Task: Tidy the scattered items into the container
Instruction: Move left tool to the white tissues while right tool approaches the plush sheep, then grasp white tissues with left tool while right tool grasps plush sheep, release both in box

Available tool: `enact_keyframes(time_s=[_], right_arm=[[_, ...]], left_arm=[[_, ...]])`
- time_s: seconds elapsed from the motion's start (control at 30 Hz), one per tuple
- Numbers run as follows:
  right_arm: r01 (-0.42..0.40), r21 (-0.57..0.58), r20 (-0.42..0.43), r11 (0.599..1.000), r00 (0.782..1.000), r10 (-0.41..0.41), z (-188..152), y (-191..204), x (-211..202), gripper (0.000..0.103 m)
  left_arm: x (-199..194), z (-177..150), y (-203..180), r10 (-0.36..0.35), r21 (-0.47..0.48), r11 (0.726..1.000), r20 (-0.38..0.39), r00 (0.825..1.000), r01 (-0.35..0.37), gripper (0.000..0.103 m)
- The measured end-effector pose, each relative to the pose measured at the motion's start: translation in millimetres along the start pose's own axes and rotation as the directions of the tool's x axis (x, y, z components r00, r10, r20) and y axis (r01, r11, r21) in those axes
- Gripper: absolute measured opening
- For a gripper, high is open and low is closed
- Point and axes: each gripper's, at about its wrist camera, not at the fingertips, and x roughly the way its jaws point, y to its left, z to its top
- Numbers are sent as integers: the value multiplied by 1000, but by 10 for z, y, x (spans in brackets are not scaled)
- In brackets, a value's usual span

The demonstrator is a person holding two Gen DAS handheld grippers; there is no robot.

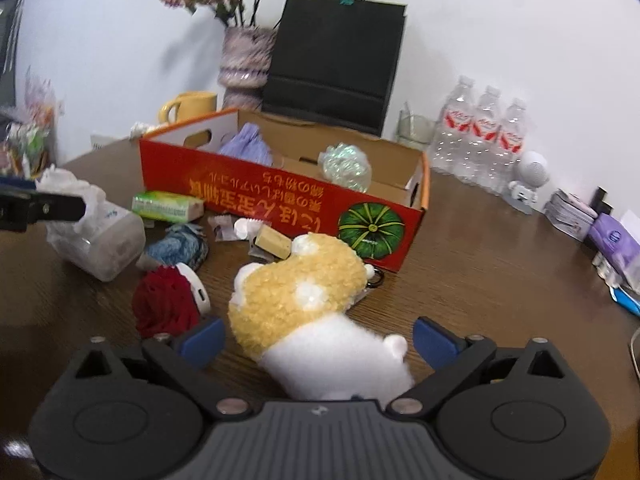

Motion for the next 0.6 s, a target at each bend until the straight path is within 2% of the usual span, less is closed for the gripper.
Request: enact_keyframes(time_s=[0.07, 0.13, 0.2, 0.27, 0.3, 0.33, 0.43, 0.6], right_arm=[[-22, -7, -22, 1000, 1000, 22, 23, -18, 66, 91], [-40, -18, -33, 999, 999, 40, 32, -21, 97, 85], [-51, -39, -44, 998, 998, 49, 33, 2, 101, 81], [-56, -64, -52, 996, 997, 53, 31, 22, 97, 76], [-67, -71, -55, 995, 997, 63, 34, 23, 90, 63], [-94, -69, -68, 993, 994, 89, 38, 17, 90, 57], [-89, -94, -73, 992, 994, 82, 40, 31, 84, 48], [-85, -51, -53, 995, 995, 82, 50, -29, 33, 45]], left_arm=[[33, 19, -15, 4, 6, 1000, 3, 1000, -4, 99], [74, 14, -16, 7, 9, 1000, -17, 1000, -7, 86], [112, 5, -2, 2, 1, 1000, -43, 999, -2, 64], [110, -10, 22, -23, -13, 1000, -50, 999, 22, 53], [101, -7, 18, -19, -10, 1000, -47, 999, 19, 49], [95, -7, 19, -12, -3, 1000, -43, 999, 12, 46], [80, 2, 50, -11, -10, 1000, -41, 999, 11, 34], [35, -1, 99, -5, -21, 1000, -34, 999, 4, 23]])
